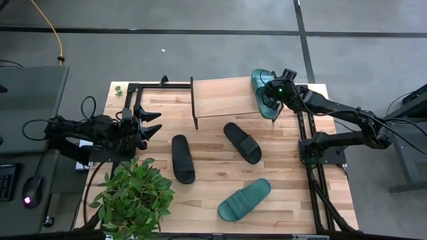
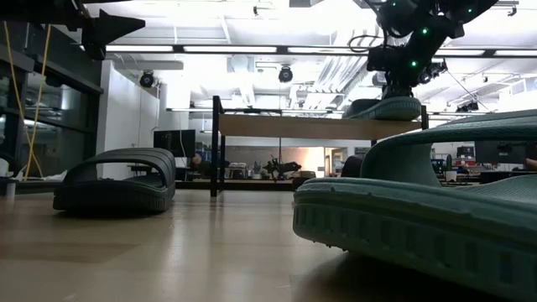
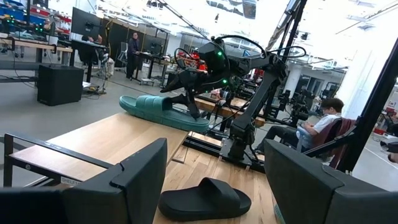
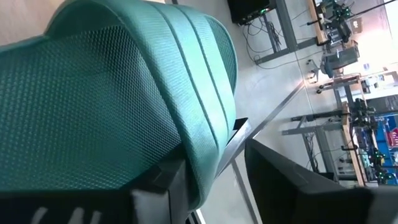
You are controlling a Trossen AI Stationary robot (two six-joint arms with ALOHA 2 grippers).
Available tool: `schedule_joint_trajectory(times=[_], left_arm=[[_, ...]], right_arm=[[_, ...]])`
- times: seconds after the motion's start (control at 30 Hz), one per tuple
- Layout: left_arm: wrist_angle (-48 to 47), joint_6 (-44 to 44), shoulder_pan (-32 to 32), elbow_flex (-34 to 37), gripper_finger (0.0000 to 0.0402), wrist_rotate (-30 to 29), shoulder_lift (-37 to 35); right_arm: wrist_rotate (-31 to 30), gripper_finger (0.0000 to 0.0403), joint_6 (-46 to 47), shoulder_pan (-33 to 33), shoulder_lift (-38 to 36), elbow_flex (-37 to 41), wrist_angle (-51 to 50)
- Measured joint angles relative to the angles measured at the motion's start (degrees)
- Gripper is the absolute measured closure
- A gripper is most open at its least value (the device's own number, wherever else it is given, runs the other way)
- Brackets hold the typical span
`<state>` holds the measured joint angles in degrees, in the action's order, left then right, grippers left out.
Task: Pick and place slides into the shelf
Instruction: Put the top blue slipper on the shelf
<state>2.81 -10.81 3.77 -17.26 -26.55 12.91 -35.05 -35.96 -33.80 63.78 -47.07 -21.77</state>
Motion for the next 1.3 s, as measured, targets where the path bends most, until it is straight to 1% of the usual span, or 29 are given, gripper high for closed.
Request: schedule_joint_trajectory(times=[0.17,0.3,0.53,0.7,0.93,1.17,1.3], left_arm=[[0.0,0.0,0.0,0.0,0.0151,0.0,0.0],[-0.2,0.1,0.0,0.0,0.0151,0.0,0.0],[-1.8,0.4,0.0,0.0,0.0151,0.0,0.0],[-1.9,0.3,0.0,0.0,0.0151,0.0,0.0],[-1.9,0.3,0.0,0.0,0.0151,0.1,0.0],[-1.8,0.3,0.0,0.0,0.0151,0.1,0.0],[-1.8,0.4,0.0,0.0,0.0151,0.1,0.0]], right_arm=[[0.2,0.0257,0.6,0.0,-0.1,-0.2,0.2],[0.5,0.0256,1.5,0.0,-0.1,-1.9,-0.4],[1.4,0.0256,5.0,0.1,-0.1,-6.7,-6.3],[3.9,0.0256,7.4,0.1,-0.2,-9.2,-10.2],[4.3,0.0256,7.6,0.1,-0.2,-9.2,-10.5],[9.2,0.0256,9.5,0.1,0.3,-9.2,-9.3],[9.5,0.0256,9.5,0.1,1.2,-9.2,-8.7]])
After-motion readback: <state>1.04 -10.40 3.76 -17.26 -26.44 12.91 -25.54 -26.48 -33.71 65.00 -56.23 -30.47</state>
